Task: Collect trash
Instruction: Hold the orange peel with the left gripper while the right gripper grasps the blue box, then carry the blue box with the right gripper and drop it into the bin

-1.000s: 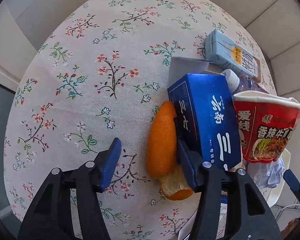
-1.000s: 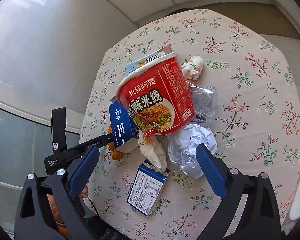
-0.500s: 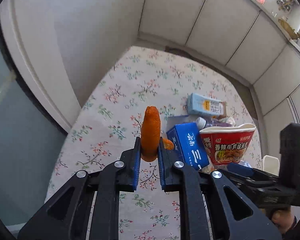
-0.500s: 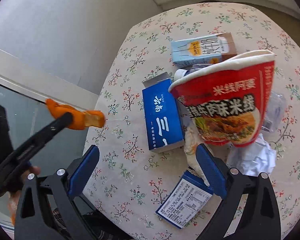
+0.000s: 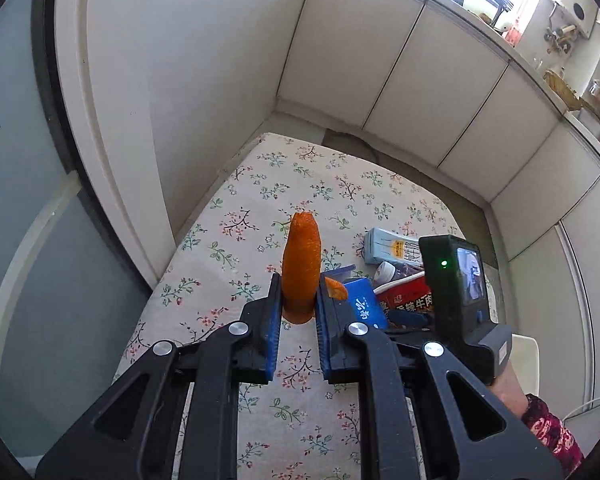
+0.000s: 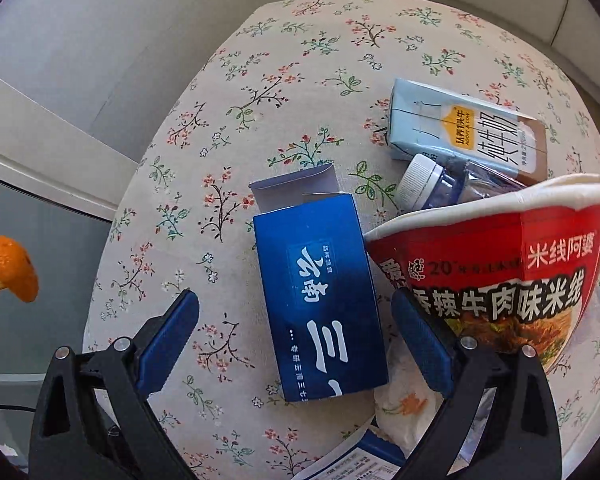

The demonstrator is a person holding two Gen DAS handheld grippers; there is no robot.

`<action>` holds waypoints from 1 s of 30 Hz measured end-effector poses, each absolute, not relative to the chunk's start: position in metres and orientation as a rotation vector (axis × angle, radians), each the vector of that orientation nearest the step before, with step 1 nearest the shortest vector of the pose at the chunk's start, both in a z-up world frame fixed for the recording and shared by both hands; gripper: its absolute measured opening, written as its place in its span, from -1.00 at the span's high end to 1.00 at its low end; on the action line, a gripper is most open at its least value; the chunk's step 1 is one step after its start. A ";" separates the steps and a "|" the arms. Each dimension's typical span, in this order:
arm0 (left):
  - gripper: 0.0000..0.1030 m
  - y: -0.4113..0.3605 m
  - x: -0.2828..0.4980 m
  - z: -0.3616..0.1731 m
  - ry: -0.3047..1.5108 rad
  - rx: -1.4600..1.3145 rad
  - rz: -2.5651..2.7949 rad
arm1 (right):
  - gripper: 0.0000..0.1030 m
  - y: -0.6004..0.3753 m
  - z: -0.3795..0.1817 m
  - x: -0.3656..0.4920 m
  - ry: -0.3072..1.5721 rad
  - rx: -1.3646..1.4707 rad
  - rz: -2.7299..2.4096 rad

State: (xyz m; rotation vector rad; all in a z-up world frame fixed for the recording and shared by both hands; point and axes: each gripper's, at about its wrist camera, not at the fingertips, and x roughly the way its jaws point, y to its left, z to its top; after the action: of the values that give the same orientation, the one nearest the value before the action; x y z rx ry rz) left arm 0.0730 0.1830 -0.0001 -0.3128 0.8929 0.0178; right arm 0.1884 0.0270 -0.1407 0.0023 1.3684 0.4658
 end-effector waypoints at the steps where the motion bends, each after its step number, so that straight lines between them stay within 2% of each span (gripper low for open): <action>1: 0.71 0.184 0.073 -0.001 0.892 -0.317 0.020 | -0.83 0.033 -0.144 0.190 1.373 -0.017 0.464; 3: 0.71 0.187 0.072 -0.001 0.891 -0.325 0.027 | -0.79 0.041 -0.150 0.187 1.376 -0.053 0.473; 4: 0.71 0.188 0.072 -0.001 0.892 -0.328 0.029 | -0.65 0.042 -0.152 0.185 1.379 -0.055 0.482; 5: 0.71 0.189 0.072 -0.001 0.892 -0.329 0.030 | -0.25 0.043 -0.155 0.183 1.388 -0.053 0.489; 6: 0.71 0.190 0.072 -0.002 0.893 -0.331 0.032 | -0.07 0.044 -0.160 0.183 1.406 -0.053 0.496; 14: 0.71 0.192 0.073 -0.001 0.889 -0.341 0.036 | -0.05 0.029 -0.141 0.173 1.337 0.012 0.524; 30: 0.71 0.164 0.073 0.008 0.837 -0.346 -0.034 | -0.06 -0.049 -0.007 0.154 0.937 0.183 0.447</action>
State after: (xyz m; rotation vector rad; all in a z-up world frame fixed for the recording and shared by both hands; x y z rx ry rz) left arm 0.0727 0.1635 0.0079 -0.3460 0.8369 -0.0344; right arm 0.1540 -0.0486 -0.0073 0.1834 0.9368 0.4467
